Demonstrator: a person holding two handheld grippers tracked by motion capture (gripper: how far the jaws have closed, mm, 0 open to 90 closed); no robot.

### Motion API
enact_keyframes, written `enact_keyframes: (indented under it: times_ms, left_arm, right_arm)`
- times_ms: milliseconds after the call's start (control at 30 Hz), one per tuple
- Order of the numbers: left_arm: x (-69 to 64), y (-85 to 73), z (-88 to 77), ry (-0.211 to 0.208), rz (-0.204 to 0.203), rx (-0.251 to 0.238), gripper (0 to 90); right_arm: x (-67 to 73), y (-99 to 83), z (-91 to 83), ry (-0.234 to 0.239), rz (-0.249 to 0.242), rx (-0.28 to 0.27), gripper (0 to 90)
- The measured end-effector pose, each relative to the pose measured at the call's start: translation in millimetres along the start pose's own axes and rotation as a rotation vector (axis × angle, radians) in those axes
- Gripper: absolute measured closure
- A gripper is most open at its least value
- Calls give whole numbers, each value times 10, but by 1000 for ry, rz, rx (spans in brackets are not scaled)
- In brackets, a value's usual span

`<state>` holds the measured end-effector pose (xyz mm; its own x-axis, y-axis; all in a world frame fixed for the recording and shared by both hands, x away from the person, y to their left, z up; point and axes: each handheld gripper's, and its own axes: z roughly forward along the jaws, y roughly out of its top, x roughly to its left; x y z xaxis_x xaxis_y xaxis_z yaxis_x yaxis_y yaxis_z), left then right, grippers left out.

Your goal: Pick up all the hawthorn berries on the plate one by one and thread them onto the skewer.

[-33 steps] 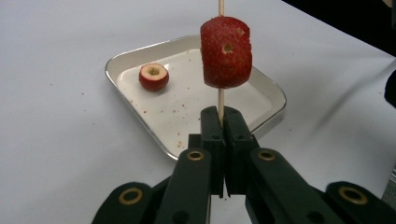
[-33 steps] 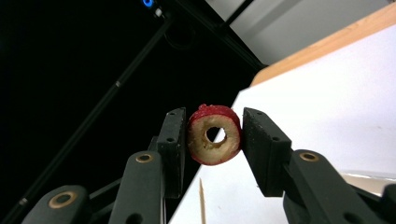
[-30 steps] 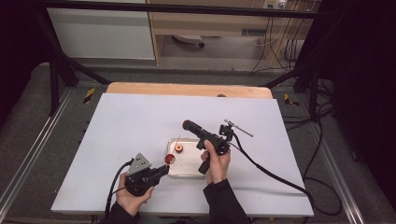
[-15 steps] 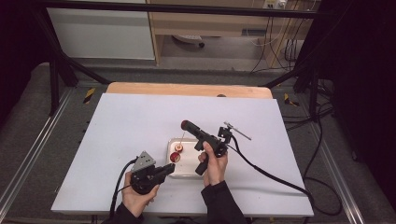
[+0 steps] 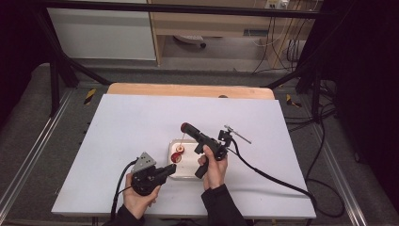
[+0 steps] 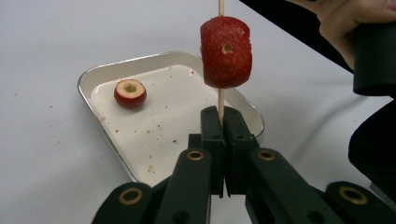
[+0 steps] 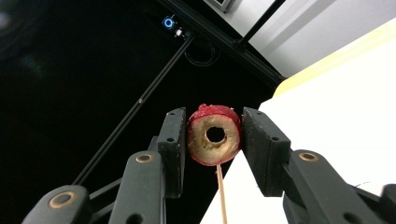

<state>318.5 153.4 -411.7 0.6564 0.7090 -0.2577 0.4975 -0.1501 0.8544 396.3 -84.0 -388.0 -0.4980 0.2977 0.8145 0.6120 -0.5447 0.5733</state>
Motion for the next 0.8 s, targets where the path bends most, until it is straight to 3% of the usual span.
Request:
enact_keyframes:
  times_ms: [333, 633, 800]
  left_arm:
    - [3, 7, 5, -5, -46, -10, 885]
    - [8, -1, 14, 7, -35, -13, 886]
    - [22, 7, 22, 14, -29, -18, 886]
  right_arm:
    - [-34, -122, 14, 2, -5, 5, 615]
    - [-42, -202, 9, 0, -21, 22, 618]
    - [-45, -277, 1, -16, -41, 70, 619]
